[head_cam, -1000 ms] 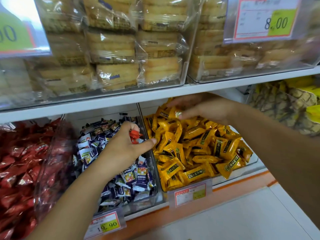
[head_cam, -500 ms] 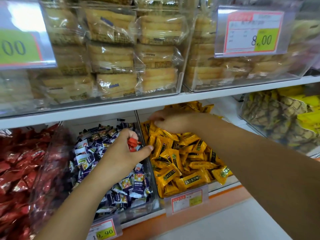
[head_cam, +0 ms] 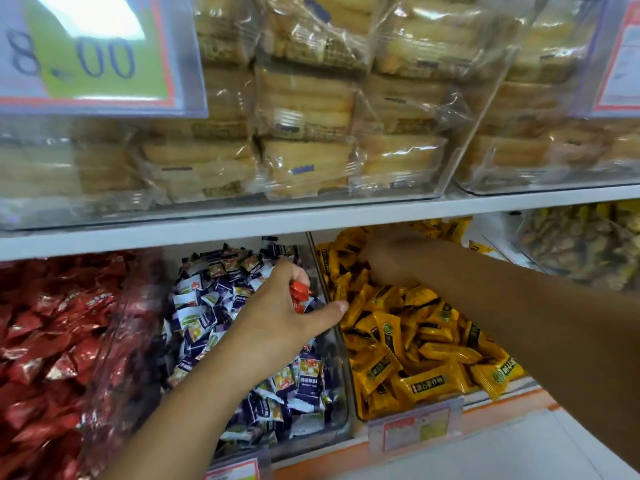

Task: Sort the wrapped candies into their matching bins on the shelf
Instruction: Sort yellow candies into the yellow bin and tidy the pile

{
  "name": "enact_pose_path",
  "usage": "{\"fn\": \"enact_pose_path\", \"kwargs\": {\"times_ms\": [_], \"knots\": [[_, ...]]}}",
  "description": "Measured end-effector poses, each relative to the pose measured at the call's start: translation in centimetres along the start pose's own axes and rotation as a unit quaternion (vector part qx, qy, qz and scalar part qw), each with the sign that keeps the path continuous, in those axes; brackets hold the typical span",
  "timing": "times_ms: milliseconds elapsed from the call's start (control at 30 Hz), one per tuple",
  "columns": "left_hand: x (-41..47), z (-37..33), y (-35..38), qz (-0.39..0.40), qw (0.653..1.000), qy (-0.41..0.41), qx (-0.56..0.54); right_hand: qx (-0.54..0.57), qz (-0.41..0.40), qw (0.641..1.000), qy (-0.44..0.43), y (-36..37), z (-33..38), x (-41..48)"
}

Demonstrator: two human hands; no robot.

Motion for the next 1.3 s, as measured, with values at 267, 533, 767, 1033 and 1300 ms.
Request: {"fn": "enact_pose_path", "kwargs": {"times_ms": [267, 533, 767, 1033, 1300], "knots": [[0.0, 0.2, 0.0, 0.006, 1.0, 0.0, -0.011, -0.09, -0.007, 0.995, 0.05, 0.9, -1.0, 0.3], [-0.3, -1.2, -0.8, -0.011, 0.999, 0.003, -0.05, 0.169, -0.096, 0.978, 0.07, -5.6, 0.2, -6.8], [-1.8, -3.5, -0.5, -0.024, 0.984, -0.037, -0.173, 0.291, -0.213, 0.931, 0.058, -6.3, 2.9, -13.0], [-3.8, -6.2, 2.5, 0.032, 0.972, -0.037, -0.231, 0.379, -0.198, 0.903, 0.051, -4.1, 5.3, -15.9], [-1.4, -4.2, -0.4, -0.09, 0.975, -0.051, -0.197, 0.145, -0.242, 0.923, 0.263, -4.9, -4.5, -18.6]]}}
Point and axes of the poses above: each hand's wrist, its own x-axis towards the middle knuckle, its own y-axis out of the palm, z = x × y, the point moved 8 cm from there along x, towards the middle knuckle, and after that the axes turned 9 degrees about -z, right-handed, at the moved point
